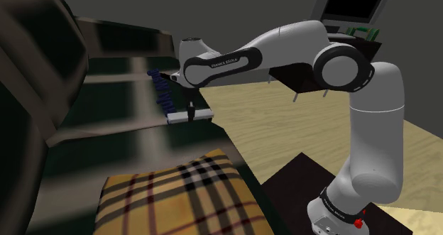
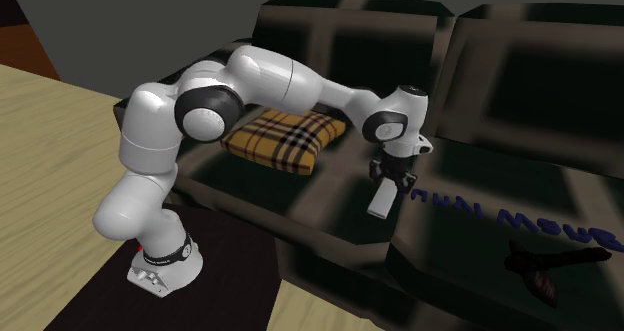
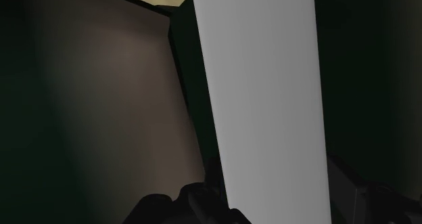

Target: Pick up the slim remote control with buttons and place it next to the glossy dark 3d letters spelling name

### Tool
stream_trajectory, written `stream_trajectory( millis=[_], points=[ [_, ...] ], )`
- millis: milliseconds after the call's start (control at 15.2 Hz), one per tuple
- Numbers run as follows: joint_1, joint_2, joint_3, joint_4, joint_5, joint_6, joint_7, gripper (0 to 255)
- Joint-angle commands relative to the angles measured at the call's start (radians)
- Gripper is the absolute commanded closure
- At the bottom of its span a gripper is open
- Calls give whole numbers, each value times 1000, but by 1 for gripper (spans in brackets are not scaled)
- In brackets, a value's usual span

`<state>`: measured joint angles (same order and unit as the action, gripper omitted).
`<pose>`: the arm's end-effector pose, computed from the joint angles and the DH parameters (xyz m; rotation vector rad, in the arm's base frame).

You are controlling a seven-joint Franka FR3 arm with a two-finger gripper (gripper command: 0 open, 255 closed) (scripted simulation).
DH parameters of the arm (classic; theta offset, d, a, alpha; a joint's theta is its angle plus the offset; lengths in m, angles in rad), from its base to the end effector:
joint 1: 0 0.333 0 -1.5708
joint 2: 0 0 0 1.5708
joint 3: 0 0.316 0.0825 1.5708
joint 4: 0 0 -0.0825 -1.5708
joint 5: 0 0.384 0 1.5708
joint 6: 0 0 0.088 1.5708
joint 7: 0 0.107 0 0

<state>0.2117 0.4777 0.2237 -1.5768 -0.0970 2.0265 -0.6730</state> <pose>0.6285 0.2640 0.3672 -2.6400 -1.6706 0.0209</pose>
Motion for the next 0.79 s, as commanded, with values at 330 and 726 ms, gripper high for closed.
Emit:
stream_trajectory(
  millis=[330, 726],
  points=[
    [1, 26, -4, -35, -7, 61, 3, 255],
    [1, 26, -4, -35, -7, 61, 3, 255]
  ],
)
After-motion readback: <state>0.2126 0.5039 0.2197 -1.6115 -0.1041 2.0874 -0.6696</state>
